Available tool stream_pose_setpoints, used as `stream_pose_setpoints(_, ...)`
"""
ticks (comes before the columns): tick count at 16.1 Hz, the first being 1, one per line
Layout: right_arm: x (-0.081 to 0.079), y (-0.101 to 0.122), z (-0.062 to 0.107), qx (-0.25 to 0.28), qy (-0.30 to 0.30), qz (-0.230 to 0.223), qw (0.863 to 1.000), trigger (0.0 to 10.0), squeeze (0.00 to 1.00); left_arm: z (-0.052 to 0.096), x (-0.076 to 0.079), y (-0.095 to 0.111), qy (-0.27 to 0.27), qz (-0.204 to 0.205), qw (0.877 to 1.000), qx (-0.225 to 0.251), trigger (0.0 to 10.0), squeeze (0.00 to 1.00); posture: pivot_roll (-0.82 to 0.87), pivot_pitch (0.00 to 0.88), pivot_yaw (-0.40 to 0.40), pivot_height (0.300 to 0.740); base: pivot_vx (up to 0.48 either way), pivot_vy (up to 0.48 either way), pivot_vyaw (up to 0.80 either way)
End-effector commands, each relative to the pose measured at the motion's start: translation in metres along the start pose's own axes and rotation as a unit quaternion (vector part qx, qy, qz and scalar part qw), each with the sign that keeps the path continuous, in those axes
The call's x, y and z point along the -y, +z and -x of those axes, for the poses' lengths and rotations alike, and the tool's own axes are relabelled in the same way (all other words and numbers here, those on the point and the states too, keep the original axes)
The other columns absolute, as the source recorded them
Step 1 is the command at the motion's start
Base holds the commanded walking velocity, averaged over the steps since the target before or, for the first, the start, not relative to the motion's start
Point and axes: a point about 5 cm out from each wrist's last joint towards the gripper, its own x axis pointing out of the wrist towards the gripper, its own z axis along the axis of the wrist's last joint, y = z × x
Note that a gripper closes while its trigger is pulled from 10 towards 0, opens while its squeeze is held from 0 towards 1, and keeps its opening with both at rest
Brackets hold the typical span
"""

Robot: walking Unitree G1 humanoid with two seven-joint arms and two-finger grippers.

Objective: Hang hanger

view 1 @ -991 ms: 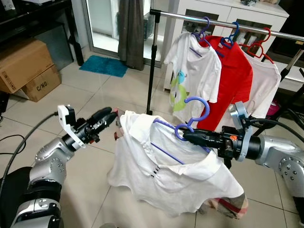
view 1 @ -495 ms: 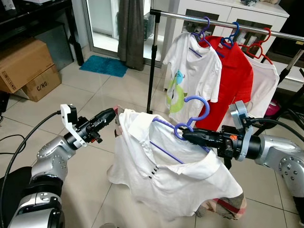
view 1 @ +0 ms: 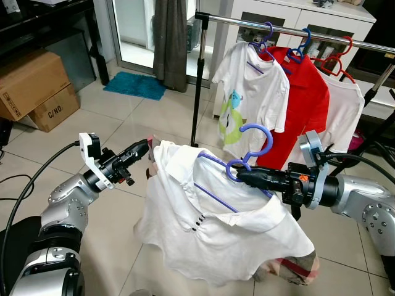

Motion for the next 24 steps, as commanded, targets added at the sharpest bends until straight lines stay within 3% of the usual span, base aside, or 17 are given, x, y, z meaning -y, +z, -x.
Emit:
stream_pose_setpoints(1,-0.002,0.010,0.002,0.007,0.002,0.018,1.000,10.0,0.00,-0.006,-0.001,0.010,-0.011,-0.014,1.000,0.006,0.0,0.00,-0.17,0.000,-0.046,0.740,0.000,0.000,0.00)
stream_pose_setpoints(5,-0.001,0.006,0.001,0.002,0.000,0.014,1.000,10.0,0.00,-0.010,-0.004,0.029,-0.003,-0.018,0.998,0.061,0.0,0.00,-0.17,0.000,-0.047,0.740,0.000,0.000,0.00)
stream_pose_setpoints(7,-0.001,0.002,0.000,-0.003,-0.001,0.010,1.000,10.0,0.00,-0.011,-0.007,0.049,0.001,-0.017,0.994,0.110,0.0,0.00,-0.17,0.000,-0.045,0.740,0.000,0.000,0.00)
stream_pose_setpoints(10,-0.002,0.000,-0.001,-0.006,-0.002,0.009,1.000,10.0,0.00,-0.012,-0.008,0.060,0.002,-0.025,0.992,0.127,0.0,0.00,-0.17,0.000,-0.037,0.740,0.000,0.000,0.00)
stream_pose_setpoints(11,-0.002,0.000,-0.001,-0.006,-0.003,0.009,1.000,10.0,0.00,-0.011,-0.008,0.060,0.009,-0.049,0.993,0.106,0.0,0.00,-0.17,0.000,-0.033,0.740,0.000,0.000,0.00)
stream_pose_setpoints(12,-0.002,0.000,-0.001,-0.004,-0.011,0.012,1.000,10.0,0.00,-0.007,-0.007,0.052,0.025,-0.099,0.994,0.049,8.3,0.00,-0.17,0.000,-0.028,0.740,0.000,0.000,0.00)
stream_pose_setpoints(13,0.000,0.001,-0.001,0.002,-0.024,0.019,1.000,10.0,0.00,-0.004,-0.006,0.047,0.037,-0.136,0.990,0.019,10.0,0.00,-0.17,0.000,-0.025,0.740,0.000,0.000,0.00)
stream_pose_setpoints(14,0.002,0.002,-0.002,0.010,-0.038,0.026,0.999,10.0,0.00,-0.002,-0.005,0.043,0.052,-0.172,0.984,-0.004,10.0,0.00,-0.16,0.000,-0.020,0.740,0.000,0.000,0.00)
stream_pose_setpoints(15,0.002,0.003,-0.002,0.014,-0.040,0.028,0.999,10.0,0.00,-0.001,-0.004,0.044,0.063,-0.180,0.981,0.011,10.0,0.33,-0.16,0.000,-0.020,0.740,0.000,0.000,0.00)
stream_pose_setpoints(16,0.002,0.004,-0.007,0.025,-0.045,0.036,0.998,10.0,0.00,0.000,-0.001,0.049,0.095,-0.172,0.979,0.062,10.0,1.00,-0.16,0.000,-0.017,0.740,0.000,0.000,0.00)
stream_pose_setpoints(17,0.004,0.006,-0.012,0.038,-0.058,0.046,0.997,10.0,0.00,0.001,0.003,0.048,0.119,-0.139,0.977,0.111,10.0,1.00,-0.16,0.000,-0.017,0.740,0.000,0.000,0.00)
stream_pose_setpoints(19,0.008,0.008,-0.020,0.061,-0.081,0.052,0.994,10.0,0.00,0.000,0.013,0.036,0.127,-0.106,0.978,0.130,10.0,1.00,-0.16,0.000,-0.024,0.740,0.000,0.000,0.00)
stream_pose_setpoints(21,0.007,0.009,-0.026,0.069,-0.070,0.045,0.994,10.0,0.00,-0.009,0.014,0.013,0.144,-0.122,0.979,0.080,10.0,1.00,-0.15,0.000,-0.045,0.740,0.000,0.000,0.00)
stream_pose_setpoints(23,0.005,0.008,-0.027,0.069,-0.055,0.040,0.995,10.0,0.00,-0.015,0.007,0.009,0.196,-0.144,0.968,0.059,10.0,1.00,-0.15,0.000,-0.045,0.740,0.000,0.000,0.00)
stream_pose_setpoints(24,0.005,0.008,-0.027,0.069,-0.055,0.040,0.995,10.0,0.00,-0.015,0.007,0.009,0.196,-0.144,0.968,0.059,10.0,1.00,-0.15,0.000,-0.045,0.740,0.000,0.000,0.00)
